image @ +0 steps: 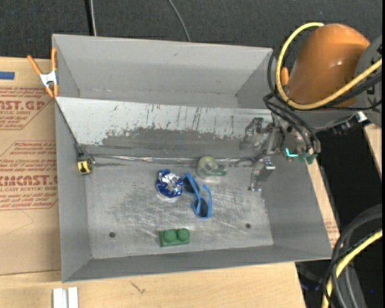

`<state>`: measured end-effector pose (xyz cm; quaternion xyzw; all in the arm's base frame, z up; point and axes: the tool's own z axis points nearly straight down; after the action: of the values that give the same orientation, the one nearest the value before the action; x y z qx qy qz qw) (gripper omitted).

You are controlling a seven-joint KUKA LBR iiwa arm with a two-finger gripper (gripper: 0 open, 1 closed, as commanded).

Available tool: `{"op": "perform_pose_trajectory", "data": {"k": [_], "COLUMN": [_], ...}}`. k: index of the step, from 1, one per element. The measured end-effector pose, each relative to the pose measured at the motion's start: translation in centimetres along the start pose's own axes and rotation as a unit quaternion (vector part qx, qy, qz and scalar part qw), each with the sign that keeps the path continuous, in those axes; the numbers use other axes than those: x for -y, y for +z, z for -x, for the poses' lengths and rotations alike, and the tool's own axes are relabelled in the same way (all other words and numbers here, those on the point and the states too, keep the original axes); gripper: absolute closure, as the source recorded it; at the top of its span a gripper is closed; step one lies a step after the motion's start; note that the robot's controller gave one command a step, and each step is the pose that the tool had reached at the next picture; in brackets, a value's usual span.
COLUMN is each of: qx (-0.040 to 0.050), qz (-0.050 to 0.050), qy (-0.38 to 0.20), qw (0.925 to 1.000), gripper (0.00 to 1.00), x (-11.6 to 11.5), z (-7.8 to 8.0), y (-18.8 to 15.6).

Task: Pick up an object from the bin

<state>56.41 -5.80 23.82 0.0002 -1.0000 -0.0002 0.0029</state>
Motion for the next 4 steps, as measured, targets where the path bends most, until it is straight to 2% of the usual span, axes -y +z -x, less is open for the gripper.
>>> {"op": "perform_pose_trajectory", "data": {"k": [1,2,3,4], "qx": [0.0007,0.0062,0.004,0.0128], "qz": [0.001,0.0,0.0,0.004], "qy": [-0.081,-0.162,-0.161,0.009], "qw": [0.9967,0.9868,0.987,0.9999], "gripper": [0.0,0.0,1.0,1.0], "x": [-5.1,-12.5,-12.3,-7.7], "z": [1.7,2.1,2.1,-0.9], "y": [10.0,16.2,15.9,16.1]}}
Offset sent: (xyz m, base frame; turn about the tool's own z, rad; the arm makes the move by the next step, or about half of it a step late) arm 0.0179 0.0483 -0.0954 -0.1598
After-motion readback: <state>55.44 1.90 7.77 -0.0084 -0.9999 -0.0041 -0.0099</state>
